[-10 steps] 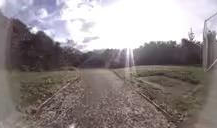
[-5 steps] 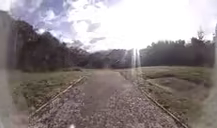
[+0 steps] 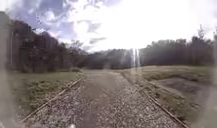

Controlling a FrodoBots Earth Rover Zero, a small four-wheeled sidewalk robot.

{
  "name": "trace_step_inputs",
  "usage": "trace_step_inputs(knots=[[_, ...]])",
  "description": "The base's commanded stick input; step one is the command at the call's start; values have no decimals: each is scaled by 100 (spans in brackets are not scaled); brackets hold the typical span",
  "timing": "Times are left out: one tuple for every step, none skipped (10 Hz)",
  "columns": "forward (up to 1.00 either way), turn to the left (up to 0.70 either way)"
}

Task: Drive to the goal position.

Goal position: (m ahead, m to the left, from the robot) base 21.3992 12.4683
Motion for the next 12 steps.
trace_step_inputs(knots=[[70, 1], [70, 0], [70, 0], [70, 0], [70, 1], [70, 2], [70, 2], [70, 1], [70, 2], [70, 1], [70, 0], [70, 0]])
